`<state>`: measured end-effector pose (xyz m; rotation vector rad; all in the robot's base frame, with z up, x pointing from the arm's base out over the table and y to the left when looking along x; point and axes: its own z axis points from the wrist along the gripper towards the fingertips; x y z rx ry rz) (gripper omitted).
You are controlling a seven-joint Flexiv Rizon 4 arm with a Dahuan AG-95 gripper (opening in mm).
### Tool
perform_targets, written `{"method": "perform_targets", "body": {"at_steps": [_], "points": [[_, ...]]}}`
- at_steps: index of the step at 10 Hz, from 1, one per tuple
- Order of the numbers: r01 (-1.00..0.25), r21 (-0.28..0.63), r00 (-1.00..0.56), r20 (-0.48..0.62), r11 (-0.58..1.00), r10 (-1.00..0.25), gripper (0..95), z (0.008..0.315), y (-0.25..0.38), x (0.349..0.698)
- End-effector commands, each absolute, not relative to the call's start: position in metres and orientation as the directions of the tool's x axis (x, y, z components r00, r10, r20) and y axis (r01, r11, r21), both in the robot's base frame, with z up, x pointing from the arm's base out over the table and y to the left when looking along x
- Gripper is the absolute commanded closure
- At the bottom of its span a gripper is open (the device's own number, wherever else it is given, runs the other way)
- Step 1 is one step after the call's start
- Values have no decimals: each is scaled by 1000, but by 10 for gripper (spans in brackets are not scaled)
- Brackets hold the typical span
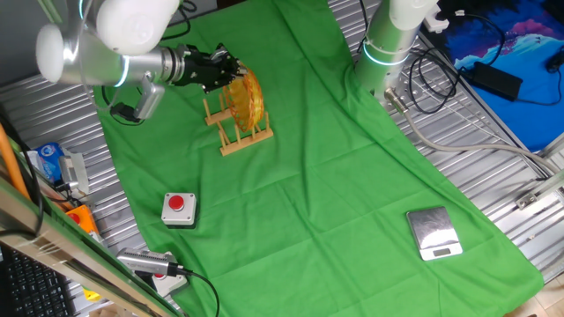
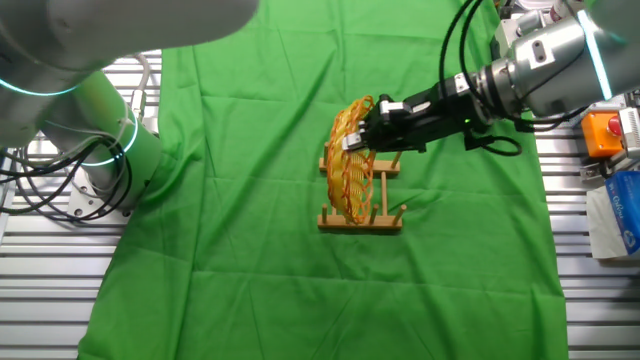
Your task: Put the dish on the dish rack
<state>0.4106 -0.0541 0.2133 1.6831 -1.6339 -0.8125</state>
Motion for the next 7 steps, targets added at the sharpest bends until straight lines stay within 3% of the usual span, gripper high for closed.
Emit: {"method": "perform_targets", "body": {"at_steps": [1, 7], "points": [[-596, 803, 27, -3, -18, -1000, 760, 216, -53, 414], [-612, 791, 24, -5, -18, -1000, 760, 216, -54, 414]]}}
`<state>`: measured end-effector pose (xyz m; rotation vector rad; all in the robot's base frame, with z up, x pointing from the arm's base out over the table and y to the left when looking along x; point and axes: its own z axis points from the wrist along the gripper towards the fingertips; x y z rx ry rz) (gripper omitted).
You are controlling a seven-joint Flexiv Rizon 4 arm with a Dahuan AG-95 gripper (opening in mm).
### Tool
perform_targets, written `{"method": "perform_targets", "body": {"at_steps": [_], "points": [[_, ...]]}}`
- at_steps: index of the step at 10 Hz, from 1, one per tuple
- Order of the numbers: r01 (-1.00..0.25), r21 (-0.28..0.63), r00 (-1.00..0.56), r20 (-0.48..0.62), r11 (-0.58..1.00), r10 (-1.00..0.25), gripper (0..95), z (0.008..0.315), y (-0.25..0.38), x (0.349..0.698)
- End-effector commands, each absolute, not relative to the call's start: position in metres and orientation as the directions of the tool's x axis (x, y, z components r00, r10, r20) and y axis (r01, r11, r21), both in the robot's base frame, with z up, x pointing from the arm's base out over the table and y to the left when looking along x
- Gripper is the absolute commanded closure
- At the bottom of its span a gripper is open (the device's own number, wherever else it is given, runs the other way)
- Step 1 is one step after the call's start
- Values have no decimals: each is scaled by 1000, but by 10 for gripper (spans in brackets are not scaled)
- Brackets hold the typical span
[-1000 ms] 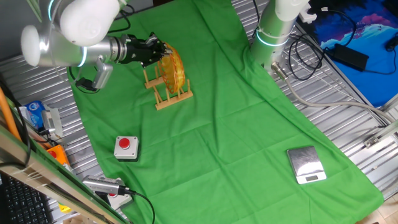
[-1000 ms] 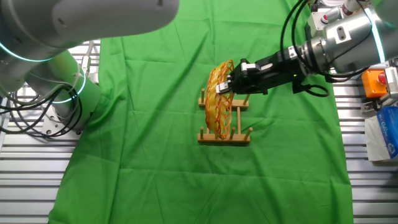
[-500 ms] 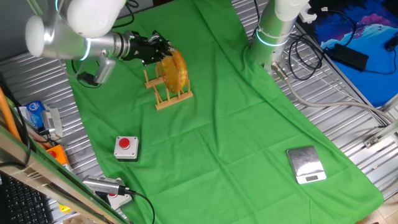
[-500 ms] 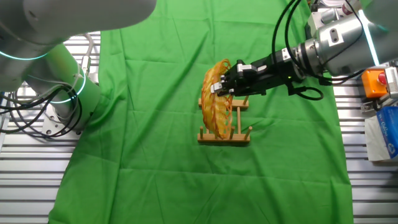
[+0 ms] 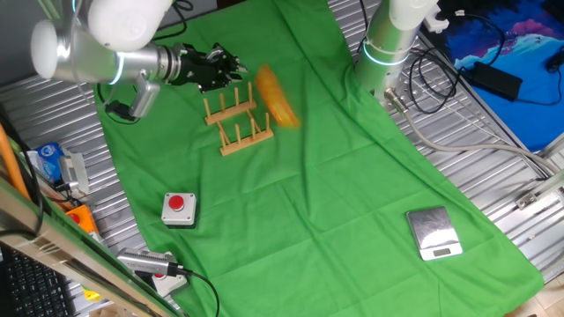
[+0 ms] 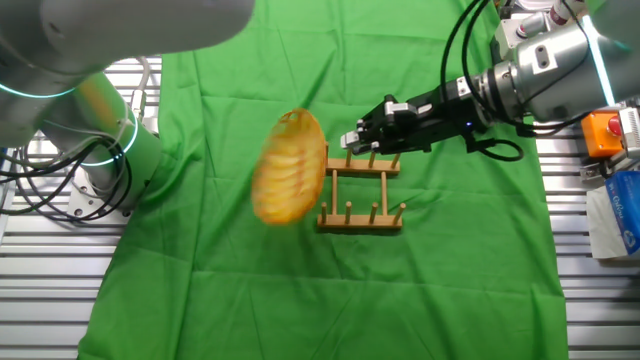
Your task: Put the dish on the dish rack
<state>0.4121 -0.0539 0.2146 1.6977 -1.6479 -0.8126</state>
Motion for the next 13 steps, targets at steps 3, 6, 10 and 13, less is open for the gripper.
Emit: {"method": "perform_targets", "body": {"at_steps": [3, 6, 10, 13], "points": [[-621, 784, 19, -2, -13, -1000, 760, 216, -54, 414], [-630, 776, 14, 0, -9, -1000, 760, 216, -54, 413], [-634, 773, 8, -4, -8, -1000, 760, 217, -54, 413], [-644, 765, 2, -1, -2, -1000, 760, 217, -54, 413]]}}
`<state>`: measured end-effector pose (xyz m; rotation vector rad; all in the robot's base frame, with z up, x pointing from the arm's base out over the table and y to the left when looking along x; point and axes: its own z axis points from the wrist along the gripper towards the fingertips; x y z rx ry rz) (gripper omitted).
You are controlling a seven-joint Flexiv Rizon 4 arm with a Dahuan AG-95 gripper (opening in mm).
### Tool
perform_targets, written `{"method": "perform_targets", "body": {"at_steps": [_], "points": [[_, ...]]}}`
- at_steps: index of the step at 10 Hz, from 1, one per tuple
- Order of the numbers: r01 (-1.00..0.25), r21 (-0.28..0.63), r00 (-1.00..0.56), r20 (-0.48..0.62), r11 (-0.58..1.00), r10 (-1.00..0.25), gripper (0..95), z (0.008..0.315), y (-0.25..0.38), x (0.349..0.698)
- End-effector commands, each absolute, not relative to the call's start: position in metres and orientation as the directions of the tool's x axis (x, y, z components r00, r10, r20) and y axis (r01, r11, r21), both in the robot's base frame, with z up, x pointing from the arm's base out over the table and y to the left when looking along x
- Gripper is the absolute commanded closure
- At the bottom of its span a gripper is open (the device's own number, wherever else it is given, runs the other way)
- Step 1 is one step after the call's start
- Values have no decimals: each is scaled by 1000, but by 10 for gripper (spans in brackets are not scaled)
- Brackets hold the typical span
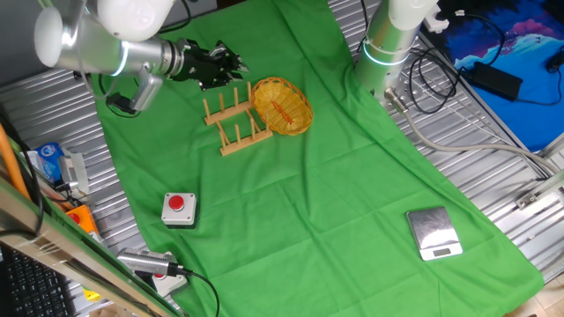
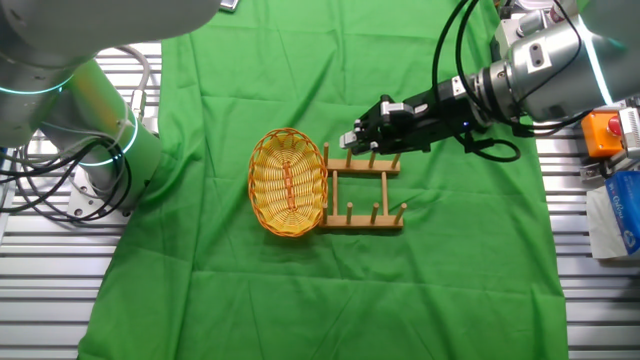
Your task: Put the dish on the dish rack
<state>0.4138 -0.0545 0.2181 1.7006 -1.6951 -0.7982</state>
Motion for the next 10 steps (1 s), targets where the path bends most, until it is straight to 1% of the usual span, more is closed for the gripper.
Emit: {"method": "perform_targets", "body": {"at_steps": [1, 4, 6, 9, 10], "points": [[-649, 761, -2, 4, 4, -1000, 760, 217, -54, 412], [-696, 716, -48, 21, 49, -999, 760, 217, -53, 403], [-769, 631, -116, 21, 103, -993, 760, 214, -52, 394], [-845, 480, -240, 52, 235, -969, 760, 214, -52, 394], [-848, 458, -268, 62, 266, -961, 760, 214, -52, 394]]}}
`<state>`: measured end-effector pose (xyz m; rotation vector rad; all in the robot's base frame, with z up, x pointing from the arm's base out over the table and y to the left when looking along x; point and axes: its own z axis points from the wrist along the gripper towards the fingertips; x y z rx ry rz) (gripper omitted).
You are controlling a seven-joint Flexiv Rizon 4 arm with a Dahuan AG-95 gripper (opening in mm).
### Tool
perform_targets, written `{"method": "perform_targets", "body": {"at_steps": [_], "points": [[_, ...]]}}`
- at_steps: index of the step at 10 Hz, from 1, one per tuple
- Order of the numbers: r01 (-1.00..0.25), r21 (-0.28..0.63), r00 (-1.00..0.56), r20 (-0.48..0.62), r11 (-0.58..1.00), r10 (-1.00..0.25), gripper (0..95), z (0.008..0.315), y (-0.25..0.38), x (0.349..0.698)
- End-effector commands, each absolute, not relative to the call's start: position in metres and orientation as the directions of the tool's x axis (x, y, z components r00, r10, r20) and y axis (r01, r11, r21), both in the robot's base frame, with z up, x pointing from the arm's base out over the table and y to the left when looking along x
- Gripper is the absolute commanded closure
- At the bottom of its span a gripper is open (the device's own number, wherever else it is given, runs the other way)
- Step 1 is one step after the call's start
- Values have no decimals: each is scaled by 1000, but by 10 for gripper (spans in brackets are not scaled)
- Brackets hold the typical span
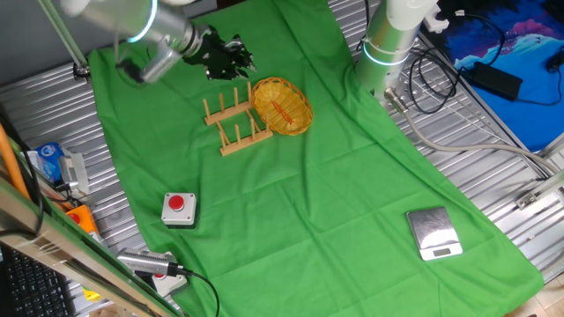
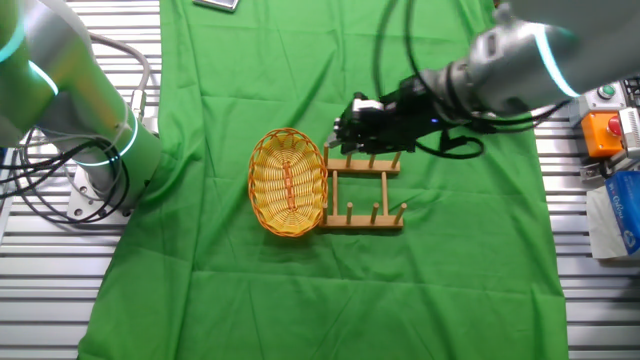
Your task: Put the dish on the dish rack
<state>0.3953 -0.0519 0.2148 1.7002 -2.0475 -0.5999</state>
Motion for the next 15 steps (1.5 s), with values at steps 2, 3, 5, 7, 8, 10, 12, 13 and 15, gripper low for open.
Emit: {"method": "perform_targets", "body": {"at_steps": [2, 3, 5, 7, 8, 10, 12, 13, 15], "points": [[-867, 343, -367, 55, 363, -929, 760, 210, -53, 395], [-867, 294, -409, 42, 402, -912, 760, 208, -54, 397], [-868, 215, -454, 22, 447, -891, 760, 203, -56, 403], [-873, 186, -459, 0, 451, -888, 760, 197, -58, 410], [-872, 181, -462, -4, 454, -887, 760, 196, -59, 410], [-865, 177, -479, -8, 470, -878, 760, 193, -62, 410], [-868, 180, -472, -14, 462, -882, 760, 190, -69, 408], [-873, 180, -463, -14, 453, -886, 760, 189, -73, 408], [-884, 176, -441, -7, 433, -897, 760, 188, -81, 407]]}}
